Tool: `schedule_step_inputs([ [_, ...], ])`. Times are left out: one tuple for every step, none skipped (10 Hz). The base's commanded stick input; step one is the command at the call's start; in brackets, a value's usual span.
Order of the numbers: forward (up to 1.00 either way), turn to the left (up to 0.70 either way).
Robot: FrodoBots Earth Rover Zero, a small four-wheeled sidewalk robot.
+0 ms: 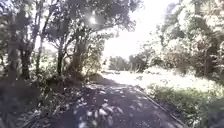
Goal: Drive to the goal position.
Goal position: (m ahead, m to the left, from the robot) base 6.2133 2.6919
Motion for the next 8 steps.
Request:
schedule_step_inputs([
  [0.5,0.0],
  [0.5,0.0],
  [0.5,0.0],
  [0.5,0.0],
  [0.5,0.0],
  [0.5,0.0],
  [0.5,0.0],
  [0.5,0.0],
])
